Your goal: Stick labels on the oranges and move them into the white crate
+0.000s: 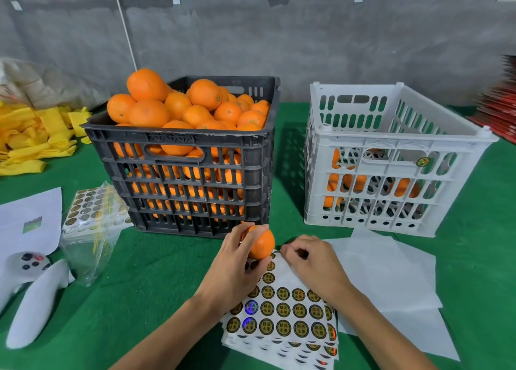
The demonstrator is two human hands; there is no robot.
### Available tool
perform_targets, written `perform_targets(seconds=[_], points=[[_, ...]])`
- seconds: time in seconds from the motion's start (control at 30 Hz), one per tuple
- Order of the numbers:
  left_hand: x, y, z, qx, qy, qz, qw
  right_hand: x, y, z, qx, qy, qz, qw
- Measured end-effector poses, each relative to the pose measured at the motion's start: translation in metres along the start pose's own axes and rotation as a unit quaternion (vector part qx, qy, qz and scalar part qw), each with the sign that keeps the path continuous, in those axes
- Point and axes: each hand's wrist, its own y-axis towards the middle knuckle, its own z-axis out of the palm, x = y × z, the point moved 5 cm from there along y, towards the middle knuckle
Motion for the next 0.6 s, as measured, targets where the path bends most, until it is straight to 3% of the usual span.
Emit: perform_targets(seconds=[0.07,0.2,0.4,0.53,0.6], points=[[-0.002,0.001,-0.002,0.002,0.005,0.001,1.0,0.005,0.0,-0.008,-0.052,0.012,-0.002,0.999],[-0.014,0.008,-0.003,-0.004,0.025,0.012,1.0,0.023,-0.005,-0.014,-0.145,-0.035,-0.089,0.985],[-0.018,0.01,-0.007,-0.026,0.031,0.003,0.999,0.032,-0.008,-0.01,-0.111,0.04,-0.127,0.985],[-0.025,0.014,-0.021,-0.068,0.02,0.0,0.997,0.047,-0.015,-0.006,-0.08,-0.034,-0.162,0.983],[-0.038,0.02,-0.031,-0.098,0.016,0.021,0.995,0.059,-0.019,-0.011,-0.109,-0.063,-0.177,0.976]])
